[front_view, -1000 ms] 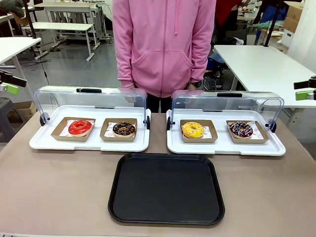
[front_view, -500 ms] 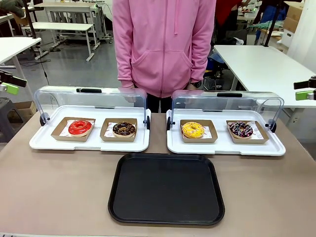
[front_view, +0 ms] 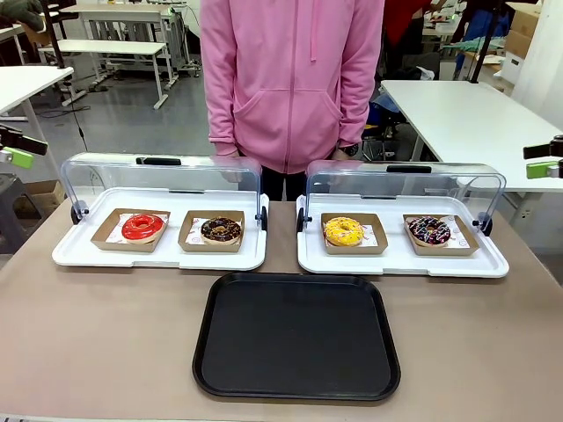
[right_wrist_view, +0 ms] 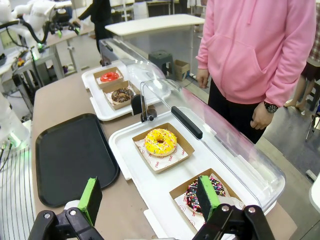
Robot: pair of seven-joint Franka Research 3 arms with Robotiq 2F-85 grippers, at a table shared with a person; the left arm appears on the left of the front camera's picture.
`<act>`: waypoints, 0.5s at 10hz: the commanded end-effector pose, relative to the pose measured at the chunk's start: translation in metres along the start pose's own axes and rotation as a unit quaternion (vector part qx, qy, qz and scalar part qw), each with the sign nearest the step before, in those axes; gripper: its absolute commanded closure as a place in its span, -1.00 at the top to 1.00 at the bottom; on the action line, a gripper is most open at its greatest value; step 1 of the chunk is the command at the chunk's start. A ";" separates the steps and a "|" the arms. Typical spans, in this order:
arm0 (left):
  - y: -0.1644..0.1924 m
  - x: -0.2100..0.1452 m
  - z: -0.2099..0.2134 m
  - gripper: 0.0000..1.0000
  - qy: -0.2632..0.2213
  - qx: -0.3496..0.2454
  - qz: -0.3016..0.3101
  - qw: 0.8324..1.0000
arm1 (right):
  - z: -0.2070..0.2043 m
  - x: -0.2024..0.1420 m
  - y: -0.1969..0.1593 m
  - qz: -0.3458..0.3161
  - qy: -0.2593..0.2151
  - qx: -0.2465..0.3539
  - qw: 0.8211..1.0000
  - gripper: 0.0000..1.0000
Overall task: Move the first donut from the left to the tray.
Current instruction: Pick up the Paper togo box containing the Donut indicated by the person and place it on the Handle tray.
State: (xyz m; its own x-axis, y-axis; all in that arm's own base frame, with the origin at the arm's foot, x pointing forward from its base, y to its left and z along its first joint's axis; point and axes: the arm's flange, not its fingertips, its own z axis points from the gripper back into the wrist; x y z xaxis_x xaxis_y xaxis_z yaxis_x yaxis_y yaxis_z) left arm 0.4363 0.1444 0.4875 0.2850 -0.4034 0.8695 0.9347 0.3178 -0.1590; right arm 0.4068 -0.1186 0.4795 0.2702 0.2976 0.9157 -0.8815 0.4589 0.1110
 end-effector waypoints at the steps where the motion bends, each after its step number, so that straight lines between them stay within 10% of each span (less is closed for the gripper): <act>1: -0.001 0.000 0.000 1.00 -0.006 -0.003 -0.006 1.000 | -0.002 0.001 -0.003 0.009 -0.016 0.000 1.000 1.00; 5: -0.001 0.000 0.000 1.00 -0.006 -0.003 -0.006 1.000 | -0.002 0.001 -0.003 0.009 -0.016 0.000 1.000 1.00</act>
State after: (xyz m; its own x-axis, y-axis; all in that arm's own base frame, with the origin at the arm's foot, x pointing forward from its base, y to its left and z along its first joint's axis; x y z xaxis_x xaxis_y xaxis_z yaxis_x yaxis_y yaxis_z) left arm 0.4363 0.1444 0.4875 0.2850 -0.4034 0.8695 0.9347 0.3178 -0.1590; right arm 0.4068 -0.1186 0.4795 0.2702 0.2976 0.9157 -0.8815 0.4589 0.1110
